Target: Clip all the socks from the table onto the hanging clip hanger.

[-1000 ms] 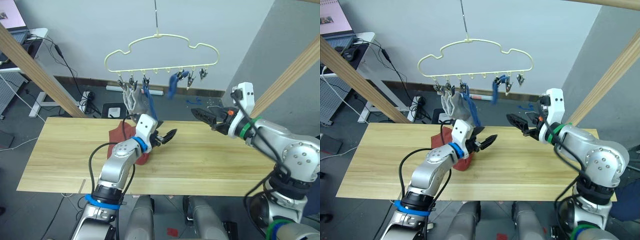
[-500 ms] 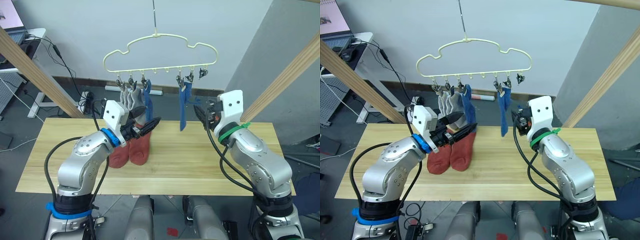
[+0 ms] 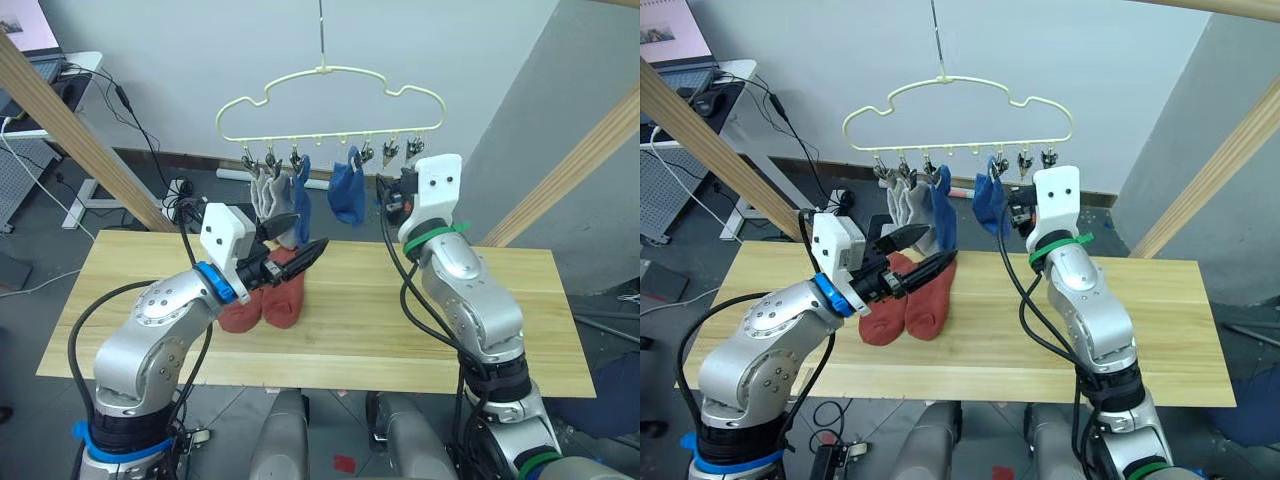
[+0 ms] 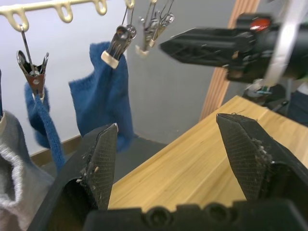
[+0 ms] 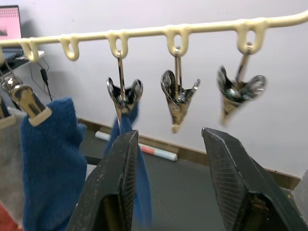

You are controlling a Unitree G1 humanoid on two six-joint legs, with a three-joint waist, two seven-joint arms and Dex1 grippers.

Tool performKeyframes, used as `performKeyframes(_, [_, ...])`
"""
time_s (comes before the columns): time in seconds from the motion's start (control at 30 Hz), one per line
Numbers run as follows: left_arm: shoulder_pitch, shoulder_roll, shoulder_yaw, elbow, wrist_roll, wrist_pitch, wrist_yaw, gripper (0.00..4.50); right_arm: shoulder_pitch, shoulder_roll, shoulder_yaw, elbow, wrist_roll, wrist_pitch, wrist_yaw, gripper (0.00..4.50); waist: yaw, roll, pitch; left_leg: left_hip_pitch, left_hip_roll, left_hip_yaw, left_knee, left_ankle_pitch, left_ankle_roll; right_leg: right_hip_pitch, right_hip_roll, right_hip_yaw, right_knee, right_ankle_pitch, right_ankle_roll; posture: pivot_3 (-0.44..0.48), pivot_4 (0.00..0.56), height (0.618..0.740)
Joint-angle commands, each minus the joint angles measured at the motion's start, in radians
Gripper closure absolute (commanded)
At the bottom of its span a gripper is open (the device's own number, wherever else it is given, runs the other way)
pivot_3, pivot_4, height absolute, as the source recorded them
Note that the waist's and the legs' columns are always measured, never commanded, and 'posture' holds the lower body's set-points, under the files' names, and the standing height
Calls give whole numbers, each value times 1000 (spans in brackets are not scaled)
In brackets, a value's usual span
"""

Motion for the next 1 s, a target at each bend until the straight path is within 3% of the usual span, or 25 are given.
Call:
performKeyframes(0.03, [3,12,12,-46,-25,-3,4,866,-32,26,-19,3,-25,-54,-6,2309,0,0,0,0,0,0,0,0,0,0,0,0,0,0,0,218,312,740])
performKeyframes(1.0, [-5,31,-17,-78,-28,-11,31,866,-146,132,-59,181,-83,-125,0,2309,1,1,0,0,0,0,0,0,0,0,0,0,1,0,0,241,315,740])
